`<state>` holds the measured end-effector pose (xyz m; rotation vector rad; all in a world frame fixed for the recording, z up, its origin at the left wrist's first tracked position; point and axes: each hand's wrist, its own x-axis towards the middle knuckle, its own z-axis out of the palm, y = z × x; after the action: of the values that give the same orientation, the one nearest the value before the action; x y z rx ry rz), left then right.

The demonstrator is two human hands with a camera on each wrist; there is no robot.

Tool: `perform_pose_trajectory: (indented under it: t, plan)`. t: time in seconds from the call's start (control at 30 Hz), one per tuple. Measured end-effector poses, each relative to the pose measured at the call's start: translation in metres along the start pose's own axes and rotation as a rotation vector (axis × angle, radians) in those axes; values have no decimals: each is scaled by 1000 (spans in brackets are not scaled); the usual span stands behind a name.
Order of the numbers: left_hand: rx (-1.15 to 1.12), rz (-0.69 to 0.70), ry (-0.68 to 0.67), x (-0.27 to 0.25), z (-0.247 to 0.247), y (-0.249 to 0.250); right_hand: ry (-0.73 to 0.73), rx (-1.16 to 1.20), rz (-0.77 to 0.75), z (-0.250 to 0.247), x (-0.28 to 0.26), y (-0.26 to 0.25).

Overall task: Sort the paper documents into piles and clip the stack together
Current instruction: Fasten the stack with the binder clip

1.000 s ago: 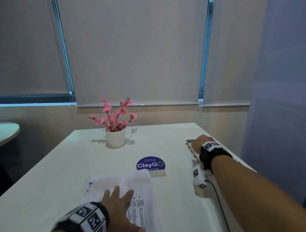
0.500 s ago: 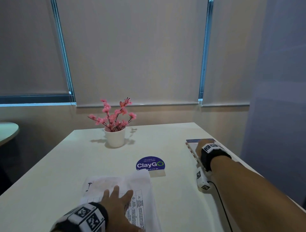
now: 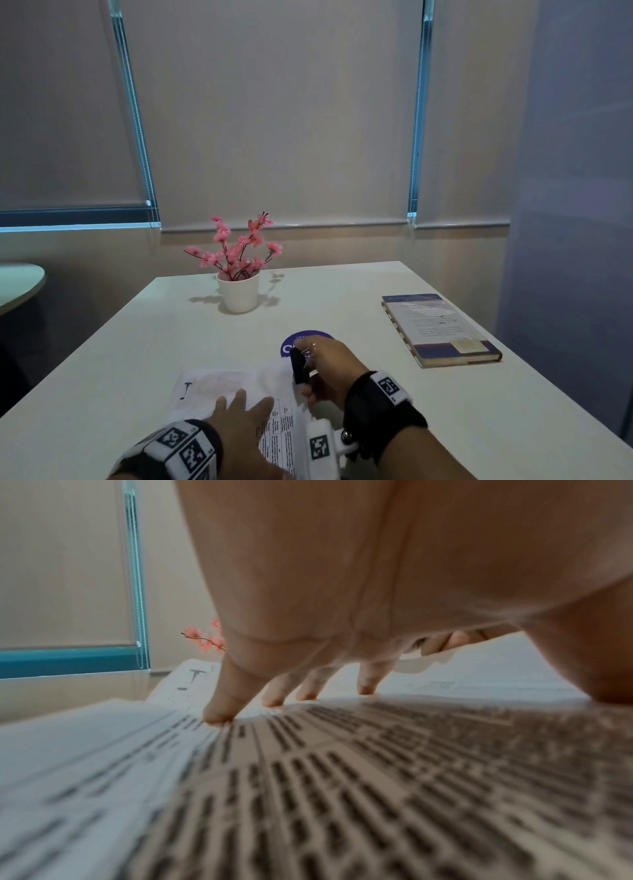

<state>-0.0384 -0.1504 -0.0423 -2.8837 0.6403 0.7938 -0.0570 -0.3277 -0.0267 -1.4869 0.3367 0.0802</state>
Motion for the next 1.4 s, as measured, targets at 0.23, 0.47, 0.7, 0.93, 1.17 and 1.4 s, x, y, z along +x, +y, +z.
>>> perform_pose_trajectory:
  t: [0.23,0.47,0.7,0.93,1.17,1.4]
  plan:
    - [-49,-2,-8,-12,-7,7,-6,150,-90,-11,-12,-10]
    - [-59,16,97,-17,-7,8,-12,191,-164,-14,-15,-22]
    - [-303,-10,330,-18,-13,-6,-16,161,-153,2,-12,-13]
    - [-865,254,555,-36,-30,-3,-124,154,-148,16,-19,-17]
    - [-1492,346,737,-35,-42,36,-189,43,-246,48,-34,-19]
    - [-1301,339,680,-41,-46,11,123,-436,-583,29,-24,-25]
